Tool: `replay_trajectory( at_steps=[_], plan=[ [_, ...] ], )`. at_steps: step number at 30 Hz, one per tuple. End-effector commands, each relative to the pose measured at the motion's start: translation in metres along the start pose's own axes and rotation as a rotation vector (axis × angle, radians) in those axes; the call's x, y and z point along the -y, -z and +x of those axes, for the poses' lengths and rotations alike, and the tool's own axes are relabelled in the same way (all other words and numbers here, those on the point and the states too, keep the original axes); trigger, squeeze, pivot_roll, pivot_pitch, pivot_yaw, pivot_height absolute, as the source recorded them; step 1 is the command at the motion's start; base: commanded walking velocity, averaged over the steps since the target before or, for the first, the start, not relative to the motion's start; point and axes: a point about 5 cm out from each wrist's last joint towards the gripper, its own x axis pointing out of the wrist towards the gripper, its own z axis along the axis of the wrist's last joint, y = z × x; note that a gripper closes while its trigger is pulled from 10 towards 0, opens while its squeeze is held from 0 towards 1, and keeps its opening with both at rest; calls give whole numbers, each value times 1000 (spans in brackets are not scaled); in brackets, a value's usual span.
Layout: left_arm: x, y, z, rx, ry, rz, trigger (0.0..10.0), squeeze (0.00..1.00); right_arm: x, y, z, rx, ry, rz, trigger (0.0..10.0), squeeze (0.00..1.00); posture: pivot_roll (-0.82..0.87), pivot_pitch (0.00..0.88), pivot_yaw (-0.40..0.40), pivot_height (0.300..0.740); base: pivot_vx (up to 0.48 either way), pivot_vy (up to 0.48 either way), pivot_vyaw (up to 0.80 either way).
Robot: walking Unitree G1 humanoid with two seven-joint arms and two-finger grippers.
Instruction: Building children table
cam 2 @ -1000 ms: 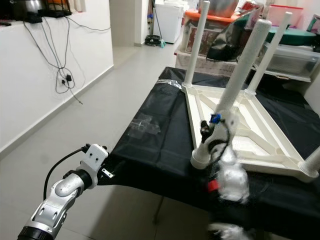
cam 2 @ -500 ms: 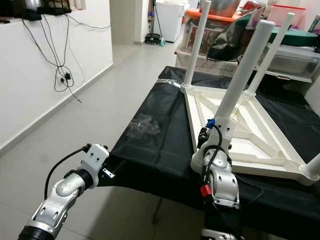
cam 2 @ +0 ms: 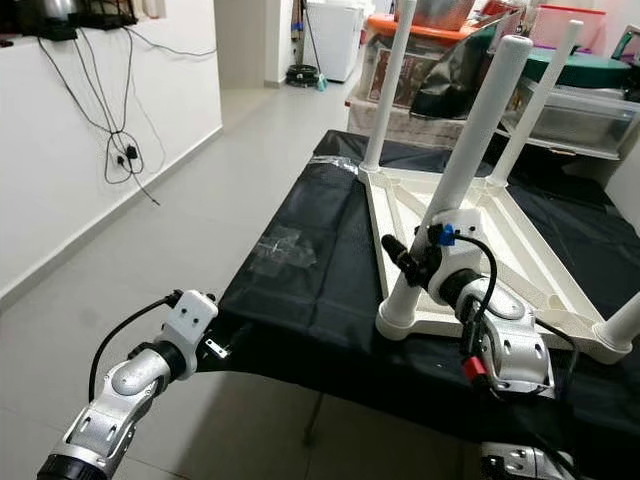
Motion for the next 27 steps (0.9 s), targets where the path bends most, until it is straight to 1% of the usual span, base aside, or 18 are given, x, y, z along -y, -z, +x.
replay_trajectory(
  at_steps=[1, 2, 3, 4, 5, 6, 7, 8, 9, 11, 14, 15, 16, 17, 22, 23, 25, 27],
  plan=[
    [1, 2, 1, -10, 11, 7, 10000, 0, -7, 6, 2, -12, -48, 7, 10000, 0, 84, 0, -108, 740, 0, 0, 0],
    [1, 1, 1, -9, 12, 9, 10000, 0, -7, 9, 3, -31, -79, 5, 8549, 0, 88, 0, -107, 740, 0, 0, 0],
    [1, 1, 1, -9, 12, 9, 10000, 0, -7, 9, 3, -31, -79, 5, 8549, 0, 88, 0, -107, 740, 0, 0, 0],
    [0, 1, 0, -9, 13, 13, 10000, 0, 11, 19, 6, -53, 302, 99, 0, 0, 101, 0, -104, 740, 0, 0, 0],
    [-1, 1, -1, -10, 13, 15, 10000, 0, 20, 30, 3, -97, 583, 171, 0, 0, 101, 0, -104, 740, 0, 0, 0],
    [-1, 1, -1, -10, 13, 15, 10000, 0, 20, 30, 3, -97, 583, 171, 0, 0, 101, 0, -104, 740, 0, 0, 0],
    [-2, 1, -1, -11, 14, 17, 10000, 0, 11, 42, -4, -141, 806, 217, 0, 0, 103, 0, -99, 740, 0, 0, 0],
    [-3, 1, -2, -11, 14, 19, 10000, 0, 3, 48, -10, -169, 928, 241, 0, 0, 103, 0, -99, 740, 0, 0, 0],
    [-3, 1, -2, -11, 14, 19, 10000, 0, 3, 48, -10, -169, 928, 241, 0, 0, 103, 0, -99, 740, 0, 0, 0],
    [-2, 1, -1, -10, 17, 19, 10000, 0, -28, 46, -12, -139, 875, 233, 0, 0, 101, 0, -94, 740, 0, 0, 0],
    [-2, 0, -1, -10, 18, 18, 10000, 0, -34, 45, -11, -126, 842, 229, 0, 0, 101, 0, -94, 740, 0, 0, 0],
    [-1, 0, 0, -9, 20, 19, 10000, 0, -46, 43, -7, -137, 760, 206, 0, 0, 94, 0, -92, 740, 0, 0, 0],
    [-1, 0, 0, -9, 22, 20, 10000, 0, -52, 41, -3, -152, 701, 186, 2824, 0, 94, 0, -92, 740, 0, 0, 0],
    [-1, 0, 1, -8, 22, 21, 10000, 0, -53, 39, 1, -158, 642, 181, 10000, 0, 93, 0, -92, 740, 0, 0, 0],
    [-1, 0, 1, -7, 22, 19, 10000, 0, -37, 28, 8, -117, 576, 201, 10000, 0, 92, 0, -93, 740, 0, 0, 0],
    [0, 0, 2, -7, 22, 18, 10000, 0, -25, 22, 6, -68, 574, 195, 10000, 1000, 89, 0, -96, 740, 0, 0, 0],
    [0, 0, 2, -7, 23, 18, 10000, 0, -16, 17, 5, -36, 569, 185, 10000, 1000, 91, 0, -99, 740, 0, 0, 0],
    [1, 1, 2, -7, 22, 15, 10000, 0, 8, 10, 2, -17, 566, 168, 10000, 1000, 91, 0, -100, 740, 0, 0, 0]
  ],
)
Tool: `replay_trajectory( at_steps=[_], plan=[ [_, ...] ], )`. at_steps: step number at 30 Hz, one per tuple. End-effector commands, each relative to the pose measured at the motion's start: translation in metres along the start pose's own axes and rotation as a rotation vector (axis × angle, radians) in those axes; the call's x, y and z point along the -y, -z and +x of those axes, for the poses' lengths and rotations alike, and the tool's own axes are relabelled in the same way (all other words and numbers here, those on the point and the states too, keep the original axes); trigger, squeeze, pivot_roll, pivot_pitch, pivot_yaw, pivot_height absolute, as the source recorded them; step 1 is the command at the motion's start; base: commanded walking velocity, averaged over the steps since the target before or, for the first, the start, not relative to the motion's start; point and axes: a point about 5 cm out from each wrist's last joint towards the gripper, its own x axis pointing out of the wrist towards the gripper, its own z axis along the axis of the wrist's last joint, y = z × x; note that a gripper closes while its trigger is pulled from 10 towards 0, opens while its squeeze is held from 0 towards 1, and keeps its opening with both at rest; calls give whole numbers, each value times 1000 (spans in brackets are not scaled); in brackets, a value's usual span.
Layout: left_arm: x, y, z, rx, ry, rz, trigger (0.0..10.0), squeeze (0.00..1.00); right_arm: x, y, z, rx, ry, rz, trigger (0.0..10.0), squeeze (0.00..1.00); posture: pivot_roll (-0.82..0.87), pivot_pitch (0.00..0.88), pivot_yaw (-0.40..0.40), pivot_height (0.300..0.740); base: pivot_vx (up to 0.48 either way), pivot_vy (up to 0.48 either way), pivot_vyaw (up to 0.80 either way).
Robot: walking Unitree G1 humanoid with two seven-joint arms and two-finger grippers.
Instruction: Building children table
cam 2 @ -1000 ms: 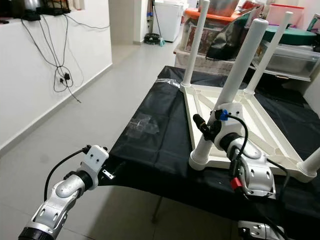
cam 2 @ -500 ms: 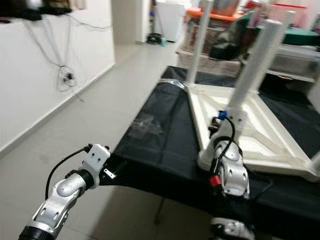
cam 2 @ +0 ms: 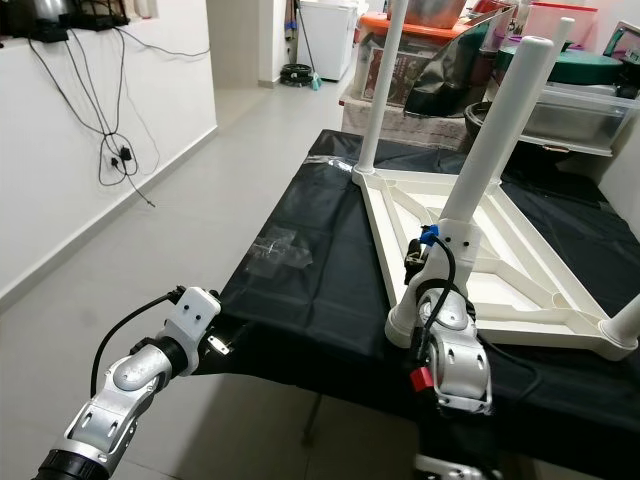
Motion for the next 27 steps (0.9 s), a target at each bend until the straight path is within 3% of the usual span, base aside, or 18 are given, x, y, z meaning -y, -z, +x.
replay_trajectory(
  at_steps=[1, 3, 4, 5, 6, 7, 8, 9, 10, 11, 12, 17, 19, 20, 21, 23, 26, 27],
  plan=[
    [2, 5, 0, -18, 5, 1, 10000, 0, 9, -5, 6, 7, -2, 17, 10000, 1000, 91, 0, -100, 740, 0, 0, 0],
    [2, 5, -1, -18, 5, -1, 10000, 0, 15, -8, 7, 3, 1, 13, 10000, 1000, 91, 0, -100, 740, 0, 0, 0],
    [1, 5, -1, -19, 4, -1, 10000, 0, 19, -14, 10, 8, -76, 45, 10000, 0, 91, 0, -100, 740, 0, 0, 0],
    [1, 5, -1, -19, 4, -1, 10000, 0, 19, -14, 10, 8, -76, 45, 10000, 0, 91, 0, -100, 740, 0, 0, 0],
    [1, 5, -1, -19, 5, -1, 10000, 0, 19, -22, 10, 38, -216, 37, 10000, 0, 88, 0, -97, 740, 0, 0, 0],
    [1, 5, -1, -19, 5, -1, 10000, 0, 19, -22, 10, 38, -216, 37, 10000, 0, 88, 0, -97, 740, 0, 0, 0],
    [2, 5, -1, -19, 9, 1, 10000, 0, 21, -27, 8, 68, -349, 3, 10000, 0, 86, 0, -97, 740, 0, 0, 0],
    [2, 5, -1, -19, 9, 1, 10000, 0, 21, -27, 8, 68, -349, 3, 10000, 0, 86, 0, -97, 740, 0, 0, 0],
    [2, 4, 0, -16, 14, 3, 10000, 0, 21, -29, 6, 77, -463, -30, 10000, 0, 87, 0, -99, 740, 0, 0, 0],
    [2, 4, 0, -16, 14, 3, 10000, 0, 21, -29, 6, 77, -463, -30, 10000, 0, 87, 0, -99, 740, 0, 0, 0],
    [2, 4, 1, -14, 17, 4, 10000, 0, 20, -30, 5, 80, -539, -71, 0, 0, 86, 0, -100, 740, 0, 0, 0],
    [3, 3, 2, -10, 18, 4, 10000, 0, 16, -19, 9, 30, -584, -89, 0, 0, 92, 0, -103, 740, 0, 0, 0],
    [3, 3, 1, -11, 18, 3, 10000, 0, 18, -5, 21, -23, -334, -52, 0, 0, 96, 0, -105, 740, 0, 0, 0],
    [3, 3, 1, -11, 18, 3, 10000, 0, 18, -5, 21, -23, -334, -52, 0, 0, 96, 0, -105, 740, 0, 0, 0],
    [2, 4, 0, -12, 18, 4, 10000, 0, 20, 0, 25, -38, -212, -41, 0, 0, 96, 0, -105, 740, 0, 0, 0],
    [1, 5, -1, -15, 15, 3, 10000, 0, 20, 9, 17, -35, 64, -18, 0, 0, 96, 0, -104, 740, 0, 0, 0],
    [1, 5, -2, -16, 14, 3, 10000, 0, 18, 15, 7, -34, 178, 13, 0, 0, 96, 0, -104, 740, 0, 0, 0],
    [2, 5, -2, -16, 17, 1, 10000, 0, 3, 21, -1, -47, 166, 25, 0, 0, 96, 0, -100, 740, 0, 0, 0]
  ],
)
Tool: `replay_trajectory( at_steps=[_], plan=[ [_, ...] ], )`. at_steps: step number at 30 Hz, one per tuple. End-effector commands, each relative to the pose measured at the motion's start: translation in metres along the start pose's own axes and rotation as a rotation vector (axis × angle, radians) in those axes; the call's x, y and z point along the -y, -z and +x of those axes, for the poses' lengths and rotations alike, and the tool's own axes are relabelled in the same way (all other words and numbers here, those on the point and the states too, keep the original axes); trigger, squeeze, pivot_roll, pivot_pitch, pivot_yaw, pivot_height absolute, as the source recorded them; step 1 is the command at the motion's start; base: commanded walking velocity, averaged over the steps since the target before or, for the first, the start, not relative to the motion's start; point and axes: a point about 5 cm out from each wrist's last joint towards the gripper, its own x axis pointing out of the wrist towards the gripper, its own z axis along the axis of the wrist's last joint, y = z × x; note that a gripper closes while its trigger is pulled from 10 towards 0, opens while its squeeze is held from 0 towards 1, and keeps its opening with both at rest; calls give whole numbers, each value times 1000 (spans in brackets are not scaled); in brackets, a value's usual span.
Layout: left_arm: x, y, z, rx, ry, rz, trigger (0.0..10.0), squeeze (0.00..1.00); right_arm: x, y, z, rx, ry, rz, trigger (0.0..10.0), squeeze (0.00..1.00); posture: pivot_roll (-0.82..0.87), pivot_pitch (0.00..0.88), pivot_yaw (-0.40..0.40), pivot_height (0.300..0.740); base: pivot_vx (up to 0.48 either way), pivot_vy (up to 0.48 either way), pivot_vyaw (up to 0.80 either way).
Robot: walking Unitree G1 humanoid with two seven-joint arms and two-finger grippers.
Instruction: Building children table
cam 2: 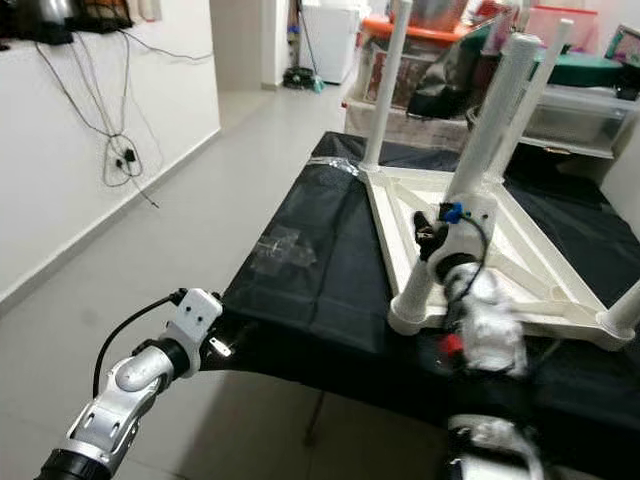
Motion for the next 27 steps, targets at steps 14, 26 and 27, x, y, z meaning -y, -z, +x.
replay_trajectory(
  at_steps=[14, 26, 27],
  plan=[
    [2, 1, 0, -7, 17, 6, 10000, 0, -28, 15, -8, -116, -210, -7, 10000, 965, 90, 0, -104, 740, 0, 0, 0],
    [5, 3, -1, -6, 13, -3, 10000, 0, 11, 1, 13, -123, -624, -145, 0, 0, 92, 0, -114, 740, 0, 0, 0],
    [5, 2, -1, -5, 12, -3, 10000, 0, 13, 6, 17, -138, -531, -139, 0, 0, 94, 0, -112, 740, 0, 0, 0]
  ],
)
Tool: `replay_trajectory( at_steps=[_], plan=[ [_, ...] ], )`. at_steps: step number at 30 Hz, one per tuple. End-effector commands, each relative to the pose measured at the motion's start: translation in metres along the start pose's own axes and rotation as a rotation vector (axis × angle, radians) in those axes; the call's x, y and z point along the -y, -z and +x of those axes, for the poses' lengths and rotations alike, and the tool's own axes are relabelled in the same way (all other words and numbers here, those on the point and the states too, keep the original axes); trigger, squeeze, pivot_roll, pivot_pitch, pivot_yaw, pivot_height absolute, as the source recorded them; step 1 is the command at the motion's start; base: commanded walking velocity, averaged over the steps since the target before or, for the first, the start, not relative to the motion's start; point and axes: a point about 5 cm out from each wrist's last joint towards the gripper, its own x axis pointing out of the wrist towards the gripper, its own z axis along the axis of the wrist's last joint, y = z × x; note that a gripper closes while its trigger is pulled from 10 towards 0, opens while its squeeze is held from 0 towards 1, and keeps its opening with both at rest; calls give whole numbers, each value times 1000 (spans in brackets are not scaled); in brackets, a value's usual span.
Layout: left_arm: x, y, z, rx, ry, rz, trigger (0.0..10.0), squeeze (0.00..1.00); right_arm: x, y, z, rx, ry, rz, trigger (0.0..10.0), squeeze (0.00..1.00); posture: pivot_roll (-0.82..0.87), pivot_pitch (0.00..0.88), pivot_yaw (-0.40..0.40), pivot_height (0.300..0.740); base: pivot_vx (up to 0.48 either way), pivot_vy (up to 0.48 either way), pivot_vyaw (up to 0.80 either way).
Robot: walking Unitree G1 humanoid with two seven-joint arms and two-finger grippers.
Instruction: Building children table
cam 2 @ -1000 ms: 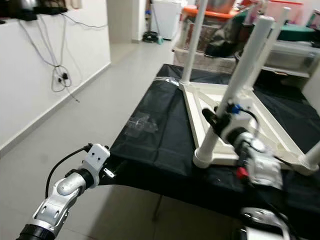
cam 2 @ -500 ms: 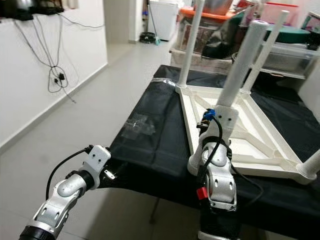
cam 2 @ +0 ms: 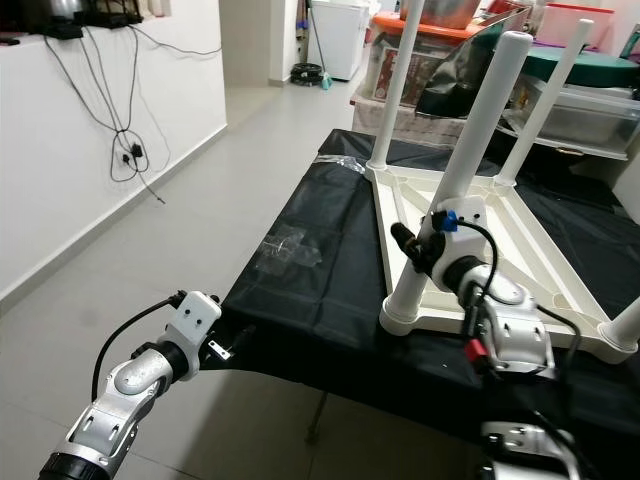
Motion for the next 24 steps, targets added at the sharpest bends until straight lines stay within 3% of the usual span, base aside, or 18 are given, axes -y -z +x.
replay_trajectory(
  at_steps=[1, 3, 4, 7, 8, 9, 10, 11, 12, 13, 14, 15, 17, 18, 21, 22, 23, 24],
  plan=[
    [1, 1, -1, -3, 7, 5, 10000, 0, 4, 22, 5, -90, 178, 50, 0, 0, 94, 0, -112, 740, 0, 0, 0],
    [1, 1, -1, -3, 7, 5, 10000, 0, 8, 29, 6, -113, 329, 90, 0, 0, 93, 0, -111, 740, 0, 0, 0],
    [1, 1, -2, -4, 6, 6, 10000, 0, 11, 34, 1, -113, 523, 142, 0, 0, 94, 0, -107, 740, 0, 0, 0],
    [0, 2, -2, -5, 6, 6, 10000, 0, 14, 39, -4, -118, 653, 177, 0, 0, 94, 0, -107, 740, 0, 0, 0],
    [0, 2, -2, -6, 8, 8, 10000, 0, 7, 48, -11, -136, 778, 217, 0, 0, 95, 0, -102, 740, 0, 0, 0],
    [0, 2, -2, -6, 8, 8, 10000, 0, 7, 48, -11, -136, 778, 217, 0, 0, 95, 0, -102, 740, 0, 0, 0],
    [0, 2, -2, -7, 11, 11, 10000, 0, -15, 55, -14, -141, 818, 252, 0, 0, 96, 0, -96, 740, 0, 0, 0],
    [0, 1, -2, -6, 13, 13, 10000, 0, -39, 59, -12, -150, 806, 294, 6824, 0, 96, 0, -96, 740, 0, 0, 0],
    [-1, 0, -1, -5, 15, 14, 10000, 0, -55, 60, -12, -155, 795, 324, 6824, 0, 96, 0, -96, 740, 0, 0, 0],
    [-1, 0, -1, -4, 15, 15, 10000, 0, -63, 60, -11, -156, 781, 339, 10000, 0, 96, 0, -96, 740, 0, 0, 0],
    [-1, 0, -1, -4, 15, 15, 10000, 0, -63, 60, -11, -156, 781, 339, 10000, 0, 96, 0, -96, 740, 0, 0, 0],
    [-2, -1, 0, -4, 15, 15, 10000, 0, -70, 55, -3, -133, 641, 289, 10000, 0, 96, 0, -95, 740, 0, 0, 0],
    [-2, -1, 0, -4, 14, 16, 10000, 0, -67, 53, -2, -122, 573, 278, 10000, 0, 93, 0, -96, 740, 0, 0, 0],
    [-2, -1, 0, -4, 14, 16, 10000, 0, -60, 46, 0, -88, 487, 255, 10000, 1000, 92, 0, -97, 740, 0, 0, 0],
    [-3, 0, -1, -6, 14, 17, 10000, 0, -46, 34, 4, -48, 436, 228, 10000, 1000, 91, 0, -98, 740, 0, 0, 0],
    [-2, 0, -1, -5, 14, 15, 10000, 0, -40, 25, 8, -29, 326, 234, 10000, 0, 89, 0, -100, 740, 0, 0, 0],
    [-2, 0, -1, -5, 14, 15, 10000, 0, -40, 25, 8, -29, 326, 234, 10000, 0, 89, 0, -100, 740, 0, 0, 0],
    [-1, 0, -1, -5, 14, 13, 10000, 0, -35, 10, 9, 10, 159, 217, 10000, 0, 89, 0, -100, 740, 0, 0, 0]
  ],
)
